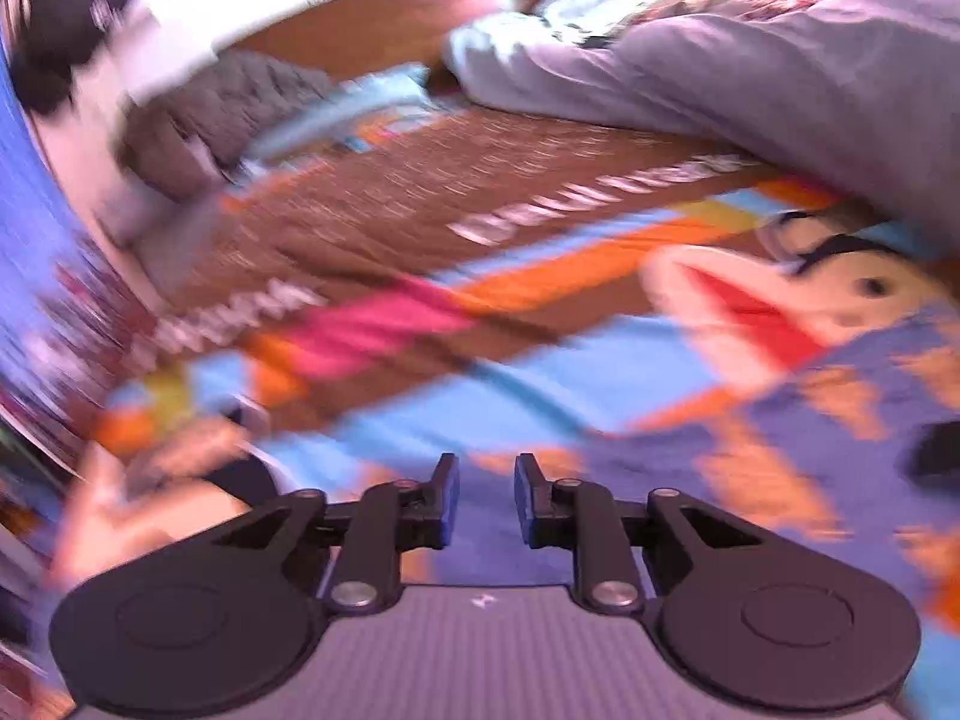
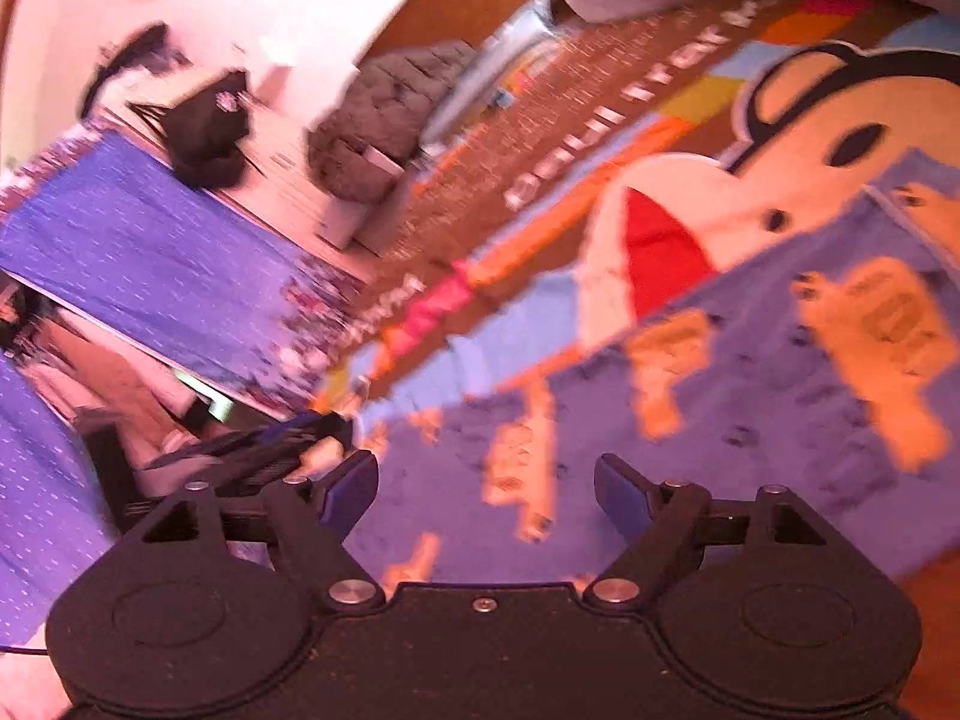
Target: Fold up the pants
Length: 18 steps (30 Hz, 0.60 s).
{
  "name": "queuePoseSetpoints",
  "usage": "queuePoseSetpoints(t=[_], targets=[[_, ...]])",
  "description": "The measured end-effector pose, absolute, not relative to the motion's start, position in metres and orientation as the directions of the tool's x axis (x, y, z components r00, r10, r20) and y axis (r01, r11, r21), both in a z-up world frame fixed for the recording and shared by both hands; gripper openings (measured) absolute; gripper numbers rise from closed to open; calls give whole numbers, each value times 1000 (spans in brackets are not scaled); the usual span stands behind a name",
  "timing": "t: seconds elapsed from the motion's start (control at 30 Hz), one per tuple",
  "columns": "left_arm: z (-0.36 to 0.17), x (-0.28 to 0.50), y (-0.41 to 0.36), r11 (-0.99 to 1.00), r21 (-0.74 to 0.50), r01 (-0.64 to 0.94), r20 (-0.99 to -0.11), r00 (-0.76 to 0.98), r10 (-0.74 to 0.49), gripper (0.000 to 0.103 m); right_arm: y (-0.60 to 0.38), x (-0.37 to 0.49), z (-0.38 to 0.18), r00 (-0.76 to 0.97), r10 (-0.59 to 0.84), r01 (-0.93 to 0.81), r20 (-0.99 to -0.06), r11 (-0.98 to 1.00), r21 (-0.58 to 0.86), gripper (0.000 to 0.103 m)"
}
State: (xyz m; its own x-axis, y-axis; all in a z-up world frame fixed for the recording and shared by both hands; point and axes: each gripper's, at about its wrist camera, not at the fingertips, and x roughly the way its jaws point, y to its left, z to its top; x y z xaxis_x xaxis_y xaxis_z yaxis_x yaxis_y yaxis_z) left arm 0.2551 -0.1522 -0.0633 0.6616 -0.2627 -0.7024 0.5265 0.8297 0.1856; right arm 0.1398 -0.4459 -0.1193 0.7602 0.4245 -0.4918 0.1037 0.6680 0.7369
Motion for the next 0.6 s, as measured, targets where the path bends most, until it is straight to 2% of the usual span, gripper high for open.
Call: queuePoseSetpoints(t=[0.03,0.13,0.23,0.27,0.3,0.37,0.4,0.43,0.5,0.6], targets=[[-72,248,-160,826,163,539,-730,629,-266,37,-451,137,-120,756,407,123,-512,681,722,82],[-101,239,-182,800,203,565,-796,571,-202,39,-483,126,-117,774,311,208,-551,698,685,81],[-106,227,-197,781,318,537,-779,618,-108,50,-524,102,-103,808,4,385,-590,754,532,79],[-102,225,-202,769,342,541,-784,615,-84,56,-540,89,-97,813,-85,446,-576,727,522,79],[-97,225,-207,757,351,551,-789,609,-77,60,-555,75,-93,830,-116,462,-546,692,554,80],[-81,223,-219,740,337,583,-783,610,-124,67,-572,52,-87,862,-126,443,-492,657,609,82],[-73,221,-227,734,331,593,-770,619,-153,69,-577,42,-84,864,-137,446,-484,655,611,85],[-66,218,-239,726,329,604,-755,630,-182,76,-578,37,-83,859,-141,452,-492,659,602,87],[-56,215,-263,714,315,626,-731,640,-238,83,-582,32,-89,837,-101,457,-537,668,587,88],[-53,211,-308,686,323,652,-699,653,-291,84,-590,38,-104,775,-13,480,-632,662,576,88]])
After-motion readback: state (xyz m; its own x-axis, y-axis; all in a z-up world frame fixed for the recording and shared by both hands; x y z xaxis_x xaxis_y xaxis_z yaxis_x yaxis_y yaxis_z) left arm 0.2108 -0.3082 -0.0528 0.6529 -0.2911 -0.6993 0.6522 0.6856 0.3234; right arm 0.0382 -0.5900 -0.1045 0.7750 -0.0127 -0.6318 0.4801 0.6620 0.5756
